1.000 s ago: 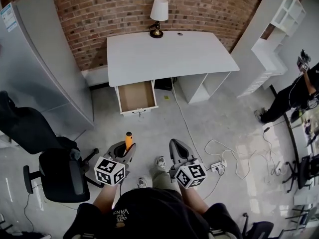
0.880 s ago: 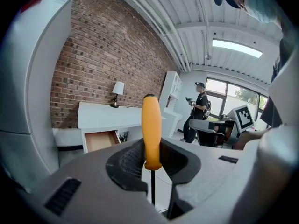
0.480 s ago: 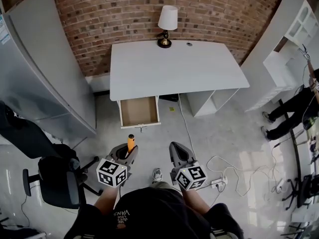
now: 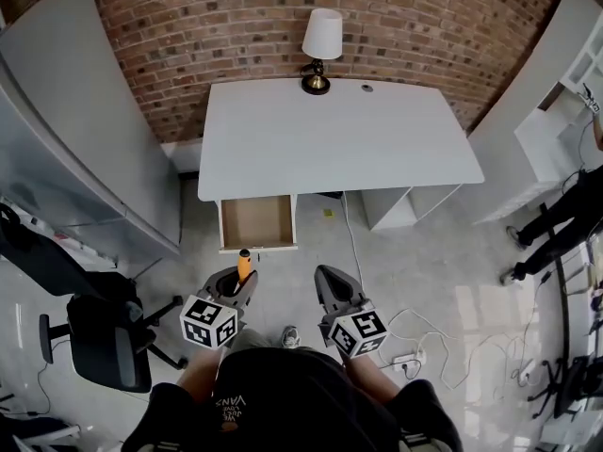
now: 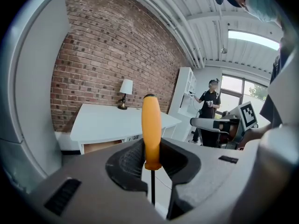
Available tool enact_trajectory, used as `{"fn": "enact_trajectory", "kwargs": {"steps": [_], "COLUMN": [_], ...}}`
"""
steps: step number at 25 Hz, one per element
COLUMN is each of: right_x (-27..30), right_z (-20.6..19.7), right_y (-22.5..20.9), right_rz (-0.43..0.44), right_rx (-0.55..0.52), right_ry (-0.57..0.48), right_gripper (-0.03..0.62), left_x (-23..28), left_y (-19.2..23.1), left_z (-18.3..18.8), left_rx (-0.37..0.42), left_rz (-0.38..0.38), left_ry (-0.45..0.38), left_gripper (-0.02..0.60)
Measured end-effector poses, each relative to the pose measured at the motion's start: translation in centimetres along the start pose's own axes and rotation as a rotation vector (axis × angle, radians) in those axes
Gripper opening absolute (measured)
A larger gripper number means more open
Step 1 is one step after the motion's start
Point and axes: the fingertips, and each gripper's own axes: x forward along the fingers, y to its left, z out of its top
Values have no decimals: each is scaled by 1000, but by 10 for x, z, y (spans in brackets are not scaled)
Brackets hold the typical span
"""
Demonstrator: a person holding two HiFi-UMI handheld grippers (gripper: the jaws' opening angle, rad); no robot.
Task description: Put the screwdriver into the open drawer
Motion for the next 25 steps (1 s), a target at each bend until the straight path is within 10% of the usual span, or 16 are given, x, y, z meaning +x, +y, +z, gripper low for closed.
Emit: {"fn": "enact_trajectory", "kwargs": {"steps": [25], "right_x": [78], "right_z": [-3], "right_y": [-79], "right_rz": [-334], "right_rx": [124], "right_ry": [-35], "right_gripper": [-5], "left_x": [163], "left_y": [86], "left_z": [7], "left_rx": [97], "left_rz": [-297], "left_ry": [218], "left_gripper": [78]}}
